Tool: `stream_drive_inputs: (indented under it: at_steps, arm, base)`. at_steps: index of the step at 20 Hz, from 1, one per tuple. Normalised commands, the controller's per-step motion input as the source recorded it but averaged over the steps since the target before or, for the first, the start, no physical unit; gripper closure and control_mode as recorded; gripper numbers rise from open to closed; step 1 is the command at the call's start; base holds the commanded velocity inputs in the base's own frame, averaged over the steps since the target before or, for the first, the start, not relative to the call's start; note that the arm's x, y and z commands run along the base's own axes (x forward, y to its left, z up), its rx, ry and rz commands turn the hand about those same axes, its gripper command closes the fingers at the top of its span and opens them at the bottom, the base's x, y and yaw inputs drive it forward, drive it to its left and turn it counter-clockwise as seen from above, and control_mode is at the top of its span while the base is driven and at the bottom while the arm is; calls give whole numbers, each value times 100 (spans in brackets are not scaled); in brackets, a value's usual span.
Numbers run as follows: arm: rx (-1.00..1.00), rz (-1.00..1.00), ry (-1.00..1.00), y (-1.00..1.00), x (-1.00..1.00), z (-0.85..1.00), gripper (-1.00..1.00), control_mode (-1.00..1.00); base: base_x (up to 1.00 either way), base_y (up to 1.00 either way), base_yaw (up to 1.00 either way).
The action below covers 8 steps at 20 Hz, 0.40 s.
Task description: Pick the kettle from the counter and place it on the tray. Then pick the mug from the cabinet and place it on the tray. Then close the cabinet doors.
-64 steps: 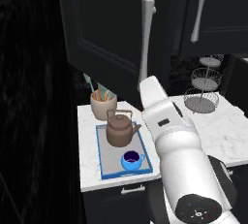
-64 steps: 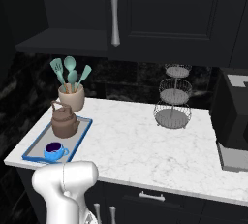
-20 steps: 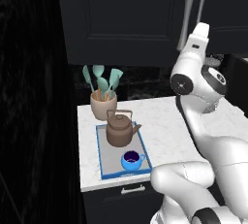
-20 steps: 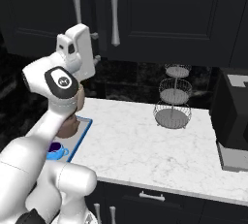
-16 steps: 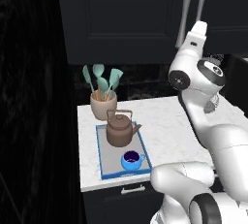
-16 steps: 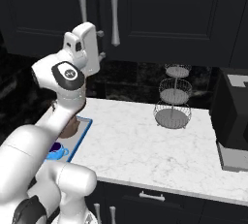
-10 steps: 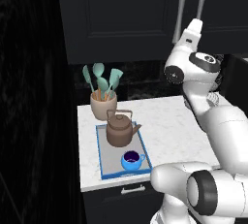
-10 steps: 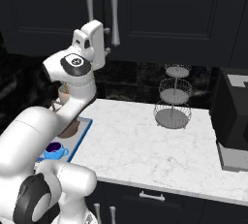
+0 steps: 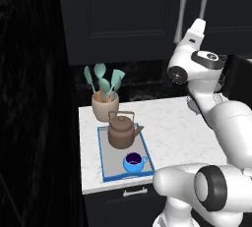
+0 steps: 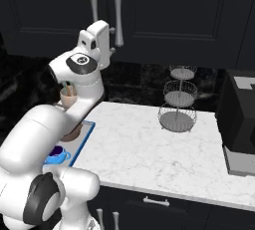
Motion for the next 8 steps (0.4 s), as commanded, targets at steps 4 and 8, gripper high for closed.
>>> stream_drive_inputs:
  at_steps: [4,8]
  arm:
    - [9,0,-4,7,89,0,-100,-100]
    - [8,0,-2,10,90,-3,-100,-100]
  base:
    - [0,0,0]
    - [0,0,0]
